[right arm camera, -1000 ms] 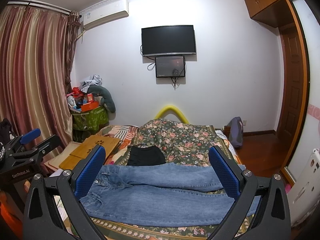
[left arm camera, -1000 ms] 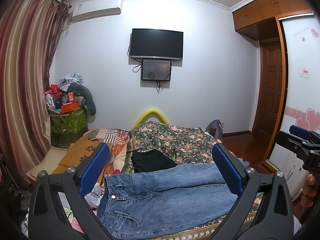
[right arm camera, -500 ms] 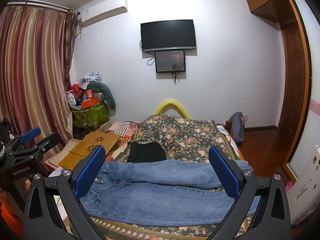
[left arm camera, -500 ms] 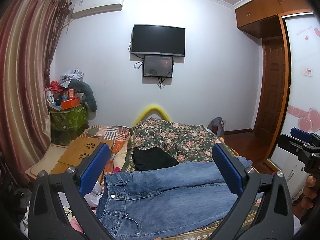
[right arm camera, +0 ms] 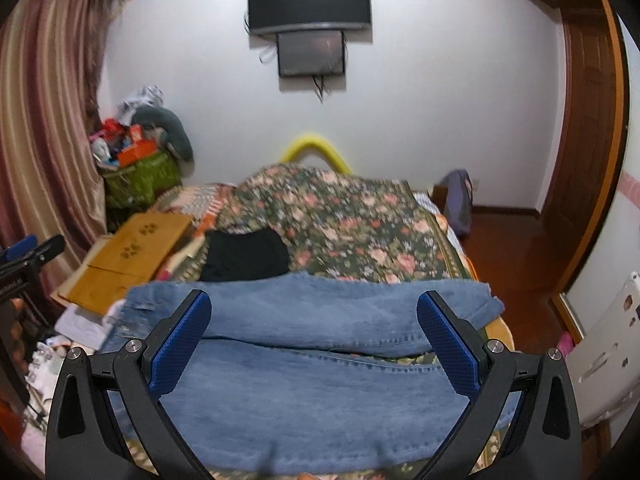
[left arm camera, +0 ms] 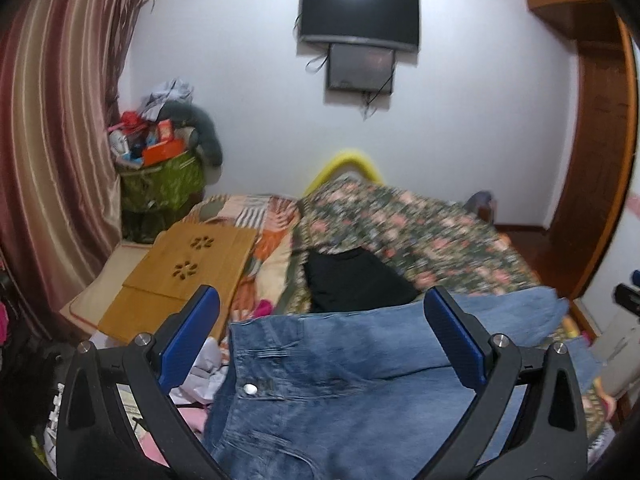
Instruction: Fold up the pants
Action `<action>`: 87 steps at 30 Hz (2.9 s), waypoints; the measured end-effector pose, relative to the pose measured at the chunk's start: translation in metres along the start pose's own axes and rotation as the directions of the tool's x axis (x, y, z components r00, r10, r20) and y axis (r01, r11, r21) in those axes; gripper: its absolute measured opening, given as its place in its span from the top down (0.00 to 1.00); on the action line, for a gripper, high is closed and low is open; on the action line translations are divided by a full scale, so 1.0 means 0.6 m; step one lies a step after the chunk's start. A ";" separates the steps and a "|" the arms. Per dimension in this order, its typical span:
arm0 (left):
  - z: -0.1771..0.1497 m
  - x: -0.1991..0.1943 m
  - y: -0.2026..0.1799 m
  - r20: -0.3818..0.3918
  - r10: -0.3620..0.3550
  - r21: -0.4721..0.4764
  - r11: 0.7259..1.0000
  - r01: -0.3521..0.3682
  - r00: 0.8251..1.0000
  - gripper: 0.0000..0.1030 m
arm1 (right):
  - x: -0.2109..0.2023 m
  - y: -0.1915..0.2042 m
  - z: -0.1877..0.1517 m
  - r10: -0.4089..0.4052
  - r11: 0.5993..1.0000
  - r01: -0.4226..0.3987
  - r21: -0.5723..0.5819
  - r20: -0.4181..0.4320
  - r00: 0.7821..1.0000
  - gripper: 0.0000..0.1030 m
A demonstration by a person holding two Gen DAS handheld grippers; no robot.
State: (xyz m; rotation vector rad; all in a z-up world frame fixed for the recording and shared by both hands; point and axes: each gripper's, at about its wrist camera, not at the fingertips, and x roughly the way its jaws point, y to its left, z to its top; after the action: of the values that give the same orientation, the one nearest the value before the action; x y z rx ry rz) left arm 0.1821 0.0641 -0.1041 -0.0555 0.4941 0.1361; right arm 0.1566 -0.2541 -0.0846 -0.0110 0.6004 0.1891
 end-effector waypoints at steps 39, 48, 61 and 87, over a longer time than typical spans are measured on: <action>-0.160 0.514 0.218 -0.612 -0.048 -0.218 0.970 -0.111 0.790 0.96 | 0.526 -0.045 -0.031 0.308 0.875 -0.444 -0.191 -0.489 0.816 0.56; -0.089 0.484 0.198 -0.526 0.026 -0.119 0.987 -0.104 0.850 0.98 | 0.506 -0.042 -0.018 0.243 0.898 -0.365 -0.245 -0.414 0.877 0.91; -0.042 0.330 0.179 -0.398 -0.048 -0.084 0.996 0.016 0.916 0.98 | 0.358 -0.060 0.005 0.255 0.934 -0.315 -0.170 -0.303 0.918 0.94; -0.072 0.265 0.203 -0.373 -0.160 -0.181 0.979 0.097 0.914 0.45 | 0.143 -0.015 -0.132 0.321 0.929 -0.361 -0.079 -0.311 0.895 0.94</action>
State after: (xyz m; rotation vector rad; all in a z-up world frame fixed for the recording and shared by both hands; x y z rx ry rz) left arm 0.2829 0.1993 -0.2203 -0.2755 0.8725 0.0330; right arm 0.1833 -0.2533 -0.1991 -0.0659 0.8850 0.5791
